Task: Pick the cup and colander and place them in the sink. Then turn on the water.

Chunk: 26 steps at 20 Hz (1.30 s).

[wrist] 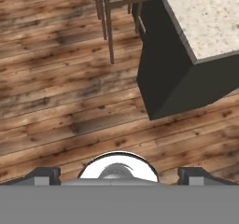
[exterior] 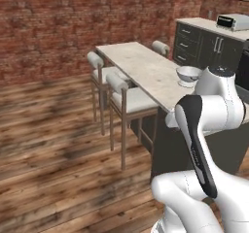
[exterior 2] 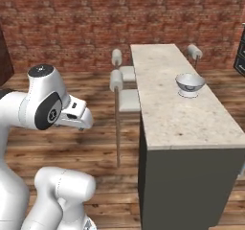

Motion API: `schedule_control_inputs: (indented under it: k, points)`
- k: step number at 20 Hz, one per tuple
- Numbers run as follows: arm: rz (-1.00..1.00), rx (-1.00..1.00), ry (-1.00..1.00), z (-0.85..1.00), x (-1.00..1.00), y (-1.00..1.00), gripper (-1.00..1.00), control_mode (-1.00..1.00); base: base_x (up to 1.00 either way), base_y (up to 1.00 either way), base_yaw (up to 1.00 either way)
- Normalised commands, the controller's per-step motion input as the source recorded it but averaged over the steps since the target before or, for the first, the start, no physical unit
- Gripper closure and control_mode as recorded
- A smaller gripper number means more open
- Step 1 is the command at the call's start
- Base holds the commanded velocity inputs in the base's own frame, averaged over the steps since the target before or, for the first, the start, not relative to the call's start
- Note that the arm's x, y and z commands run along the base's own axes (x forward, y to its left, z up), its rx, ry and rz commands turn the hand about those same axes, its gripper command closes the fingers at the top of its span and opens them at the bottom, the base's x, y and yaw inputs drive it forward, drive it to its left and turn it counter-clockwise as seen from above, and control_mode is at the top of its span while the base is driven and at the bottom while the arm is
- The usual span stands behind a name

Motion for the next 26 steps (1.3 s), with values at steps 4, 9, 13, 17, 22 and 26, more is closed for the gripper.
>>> schedule_control_inputs:
  k: [4, 9, 13, 17, 22, 26]
  points:
    - [0.00, 0.00, 0.00, 0.00, 0.00, 0.00, -1.00, 1.00, 0.00, -0.74, 0.01]
    - [0.00, 0.00, 0.00, 0.00, 0.00, 0.00, -1.00, 1.00, 0.00, -0.77, 0.02]
    - [0.00, 0.00, 0.00, 0.00, 0.00, 0.00, -1.00, 1.00, 0.00, -0.76, 0.04]
    - [0.00, 0.00, 0.00, 0.00, 0.00, 0.00, -1.00, 1.00, 0.00, -0.76, 0.04]
    - [0.00, 0.00, 0.00, 0.00, 0.00, 0.00, -1.00, 1.00, 0.05, -0.74, 0.15]
    - [0.00, 0.00, 0.00, 0.00, 0.00, 0.00, -1.00, 1.00, 0.06, -0.74, 0.23]
